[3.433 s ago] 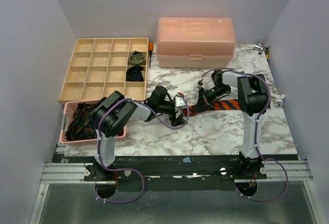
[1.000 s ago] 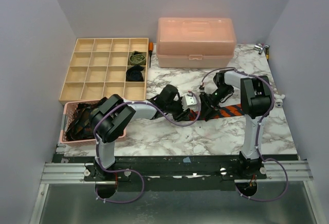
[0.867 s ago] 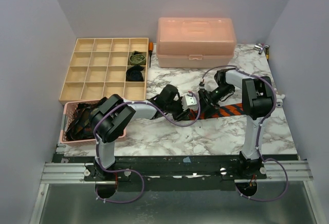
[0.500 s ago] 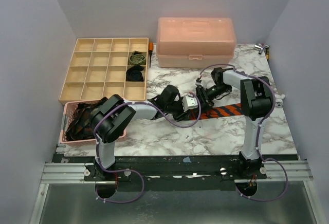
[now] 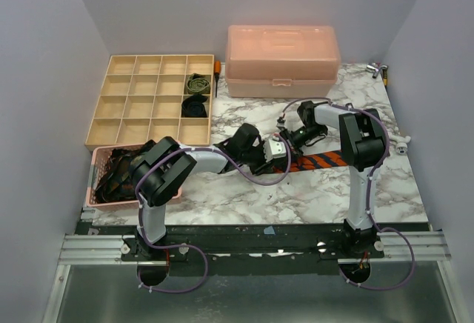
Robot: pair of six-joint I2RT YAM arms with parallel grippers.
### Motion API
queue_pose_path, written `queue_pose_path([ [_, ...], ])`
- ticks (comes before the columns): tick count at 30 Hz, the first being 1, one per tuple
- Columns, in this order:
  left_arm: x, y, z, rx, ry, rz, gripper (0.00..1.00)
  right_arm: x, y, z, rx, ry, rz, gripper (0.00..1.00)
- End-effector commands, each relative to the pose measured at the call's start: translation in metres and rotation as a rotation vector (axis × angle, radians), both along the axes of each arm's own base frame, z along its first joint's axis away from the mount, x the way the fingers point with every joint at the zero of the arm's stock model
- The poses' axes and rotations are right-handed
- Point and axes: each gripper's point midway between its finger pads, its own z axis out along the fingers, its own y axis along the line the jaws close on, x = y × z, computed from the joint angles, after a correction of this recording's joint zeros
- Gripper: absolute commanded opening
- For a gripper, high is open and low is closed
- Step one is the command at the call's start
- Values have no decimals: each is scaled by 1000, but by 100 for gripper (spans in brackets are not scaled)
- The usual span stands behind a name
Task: Roll the ties
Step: Roll the tie at the center of the board.
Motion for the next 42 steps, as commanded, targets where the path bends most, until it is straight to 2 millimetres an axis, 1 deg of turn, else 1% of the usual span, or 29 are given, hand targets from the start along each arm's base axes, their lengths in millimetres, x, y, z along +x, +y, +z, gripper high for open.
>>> queue_pose_path([
  [1, -18, 34, -51, 154, 97, 22, 39, -5, -22, -50, -183, -27, 46, 0],
  [4, -15, 24, -19, 26, 80, 1, 58, -12, -35, -63, -254, -14, 54, 0],
  [5, -13, 19, -7, -14, 65, -9, 69, -13, -40, -68, -284, -12, 54, 0],
  [6, -13, 15, 7, -52, 61, -14, 78, -14, -43, -71, -300, -7, 54, 0],
  [7, -12, 10, 19, -82, 56, -20, 92, -15, -47, -74, -320, -4, 55, 0],
  [8, -14, 6, 32, -108, 67, -27, 98, -16, -50, -78, -339, 0, 58, 0],
  [10, -15, 3, 50, -136, 88, -10, 98, -16, -55, -84, -371, 9, 58, 0],
  [12, -17, 4, 68, -182, 76, 12, 98, -15, -57, -88, -390, 12, 59, 0],
  [13, -21, 8, 75, -217, 65, 33, 98, -14, -58, -89, -400, 13, 59, 0],
  [14, -29, 13, 78, -258, 36, 13, 98, -13, -59, -90, -404, 17, 58, 0],
  [15, -37, 18, 88, -311, -16, -26, 98, -14, -59, -91, -407, 24, 61, 0],
  [16, -45, 24, 92, -359, -63, -40, 98, -14, -60, -91, -407, 30, 64, 0],
  [17, -49, 29, 99, -397, -101, -36, 98, -14, -60, -92, -407, 36, 71, 0],
  [18, -53, 32, 101, -419, -116, -36, 98, -15, -60, -92, -406, 40, 77, 0],
  [19, -54, 32, 98, -409, -86, -28, 98, -15, -61, -93, -406, 43, 85, 0],
  [21, -60, 31, 86, -324, -15, -106, 98, -15, -62, -93, -407, 40, 104, 0],
  [22, -60, 30, 85, -333, 35, -125, 98, -15, -63, -92, -409, 40, 113, 0],
  [24, -49, 26, 77, -340, 49, -78, 98, -14, -65, -92, -414, 36, 131, 0],
  [25, -47, 22, 78, -362, 22, -82, 98, -13, -66, -91, -416, 31, 138, 0],
  [26, -45, 20, 74, -369, 1, -79, 98, -12, -67, -91, -420, 29, 143, 0],
  [27, -41, 16, 74, -380, -27, -71, 98, -11, -68, -91, -422, 26, 149, 0],
  [31, -23, 2, 65, -389, -57, -34, 98, -11, -69, -94, -428, 32, 162, 0],
  [34, -17, -8, 54, -370, -109, -37, 98, -12, -69, -95, -426, 36, 164, 0],
  [37, -10, -16, 46, -355, -130, -28, 94, -11, -70, -96, -428, 37, 165, 0],
  [42, -1, -22, 30, -318, -190, -42, 87, -12, -69, -95, -424, 36, 168, 0],
])
